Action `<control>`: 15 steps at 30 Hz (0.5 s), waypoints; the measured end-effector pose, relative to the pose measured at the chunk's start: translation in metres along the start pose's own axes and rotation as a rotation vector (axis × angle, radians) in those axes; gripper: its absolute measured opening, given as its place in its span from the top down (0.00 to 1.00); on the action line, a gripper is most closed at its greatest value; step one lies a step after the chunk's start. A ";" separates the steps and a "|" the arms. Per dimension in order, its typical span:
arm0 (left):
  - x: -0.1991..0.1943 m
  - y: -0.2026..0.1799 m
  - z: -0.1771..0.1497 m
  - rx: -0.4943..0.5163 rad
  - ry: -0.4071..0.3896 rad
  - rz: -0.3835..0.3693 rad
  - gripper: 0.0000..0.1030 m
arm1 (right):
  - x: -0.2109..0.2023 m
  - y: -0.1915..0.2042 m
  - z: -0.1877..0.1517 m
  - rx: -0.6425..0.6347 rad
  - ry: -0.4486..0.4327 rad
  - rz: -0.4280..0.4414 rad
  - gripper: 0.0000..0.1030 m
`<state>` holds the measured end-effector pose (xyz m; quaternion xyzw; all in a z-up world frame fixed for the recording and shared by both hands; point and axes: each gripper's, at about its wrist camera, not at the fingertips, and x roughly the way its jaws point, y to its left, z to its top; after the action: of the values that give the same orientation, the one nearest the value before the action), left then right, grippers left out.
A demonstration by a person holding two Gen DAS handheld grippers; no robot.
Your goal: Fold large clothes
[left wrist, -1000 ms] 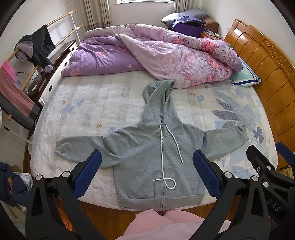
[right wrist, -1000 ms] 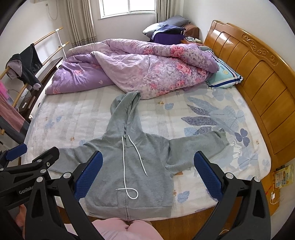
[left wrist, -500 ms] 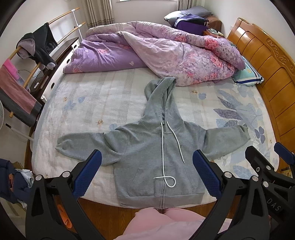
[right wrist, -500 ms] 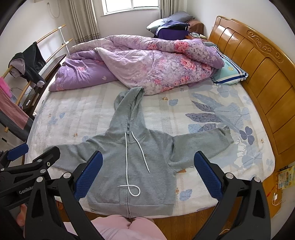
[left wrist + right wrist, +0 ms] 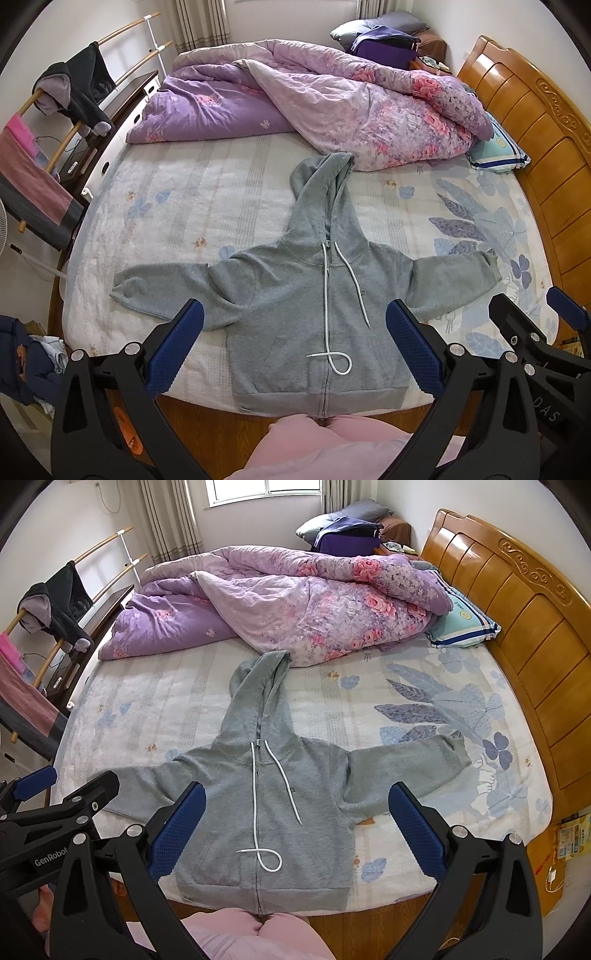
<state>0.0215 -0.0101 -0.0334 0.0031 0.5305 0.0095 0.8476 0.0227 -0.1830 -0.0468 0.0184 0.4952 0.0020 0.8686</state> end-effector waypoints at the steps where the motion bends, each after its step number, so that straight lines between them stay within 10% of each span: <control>1: 0.001 0.000 0.001 -0.002 0.001 0.001 0.05 | 0.001 0.001 0.000 -0.001 0.001 0.001 0.07; 15: 0.004 0.005 0.001 -0.009 0.003 -0.003 0.05 | 0.007 0.007 0.009 -0.015 0.013 0.009 0.07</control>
<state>0.0242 -0.0051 -0.0359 -0.0016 0.5316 0.0104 0.8469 0.0338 -0.1757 -0.0479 0.0143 0.5007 0.0099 0.8655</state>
